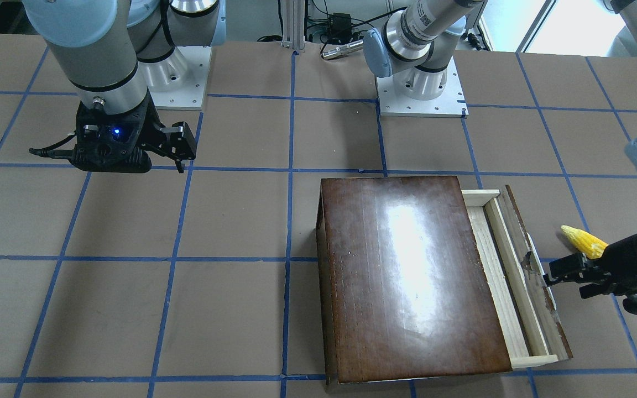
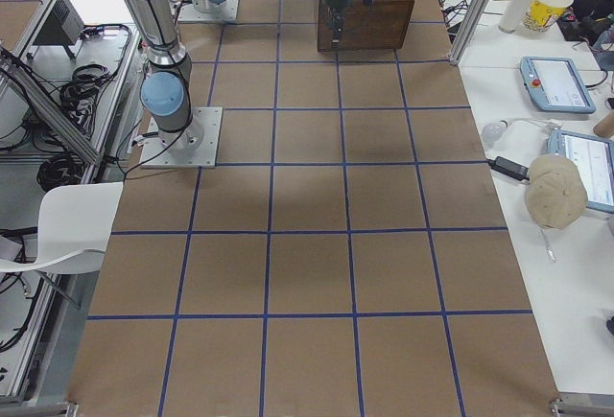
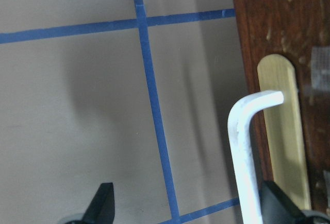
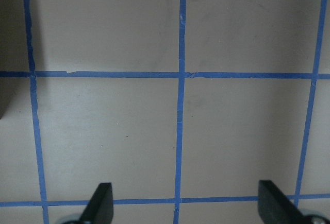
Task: Open drawer and put corn inside
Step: 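Pull the drawer handle outward with the left gripper to open the drawer, then release the handle and move the left gripper over the yellow corn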
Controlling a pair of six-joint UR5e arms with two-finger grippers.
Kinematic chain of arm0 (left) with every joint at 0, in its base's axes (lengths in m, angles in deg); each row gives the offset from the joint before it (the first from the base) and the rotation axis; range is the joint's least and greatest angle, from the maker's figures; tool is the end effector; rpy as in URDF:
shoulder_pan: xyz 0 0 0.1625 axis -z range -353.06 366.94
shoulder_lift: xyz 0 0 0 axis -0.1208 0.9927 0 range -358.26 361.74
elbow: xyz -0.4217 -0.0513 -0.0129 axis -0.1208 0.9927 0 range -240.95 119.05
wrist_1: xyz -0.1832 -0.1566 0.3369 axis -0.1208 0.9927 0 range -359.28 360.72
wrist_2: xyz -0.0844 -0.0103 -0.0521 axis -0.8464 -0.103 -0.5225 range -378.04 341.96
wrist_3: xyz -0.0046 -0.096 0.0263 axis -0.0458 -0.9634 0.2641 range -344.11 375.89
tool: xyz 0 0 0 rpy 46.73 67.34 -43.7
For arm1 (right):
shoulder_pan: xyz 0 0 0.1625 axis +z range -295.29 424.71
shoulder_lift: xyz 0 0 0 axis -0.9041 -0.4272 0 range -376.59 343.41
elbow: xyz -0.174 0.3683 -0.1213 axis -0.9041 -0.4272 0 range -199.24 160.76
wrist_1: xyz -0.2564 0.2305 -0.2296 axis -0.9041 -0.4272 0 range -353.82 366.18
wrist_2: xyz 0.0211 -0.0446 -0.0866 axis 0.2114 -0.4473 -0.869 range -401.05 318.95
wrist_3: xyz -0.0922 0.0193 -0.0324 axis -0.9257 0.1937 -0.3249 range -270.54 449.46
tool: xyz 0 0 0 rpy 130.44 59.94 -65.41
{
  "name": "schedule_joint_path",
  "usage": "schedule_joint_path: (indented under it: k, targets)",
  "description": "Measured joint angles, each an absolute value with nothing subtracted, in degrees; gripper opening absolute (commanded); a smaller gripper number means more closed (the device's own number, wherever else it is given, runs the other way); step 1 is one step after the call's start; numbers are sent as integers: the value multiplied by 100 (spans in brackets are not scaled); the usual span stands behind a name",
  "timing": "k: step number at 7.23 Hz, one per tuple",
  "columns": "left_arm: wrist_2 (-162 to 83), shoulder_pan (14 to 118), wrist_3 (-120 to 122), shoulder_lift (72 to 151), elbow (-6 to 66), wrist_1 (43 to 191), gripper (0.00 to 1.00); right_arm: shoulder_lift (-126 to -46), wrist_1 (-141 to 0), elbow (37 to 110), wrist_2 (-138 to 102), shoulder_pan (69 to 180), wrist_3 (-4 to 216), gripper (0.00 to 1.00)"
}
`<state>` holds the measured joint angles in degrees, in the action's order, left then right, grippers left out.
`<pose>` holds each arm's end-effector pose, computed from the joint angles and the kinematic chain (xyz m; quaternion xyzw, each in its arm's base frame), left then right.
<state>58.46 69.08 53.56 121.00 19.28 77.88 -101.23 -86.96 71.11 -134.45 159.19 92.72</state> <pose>0.1724 -0.6614 0.2946 -0.0780 -0.9883 0.0150 0.1299 0.1680 -0.5135 0.4428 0.0113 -0.9992 -0.0203 0.0312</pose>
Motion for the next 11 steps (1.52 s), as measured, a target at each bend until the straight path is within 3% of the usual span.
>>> schedule_joint_path:
  k: [8,11]
  targets:
    - [6046,6772,5574,12018,1826,7948,100,-10123,-8692,7111,-13448,15919,9272,100]
    - [6121,6143,5081,11891,1809,8201,100,-10123,-8696,7111,-13449,15919,9272,100]
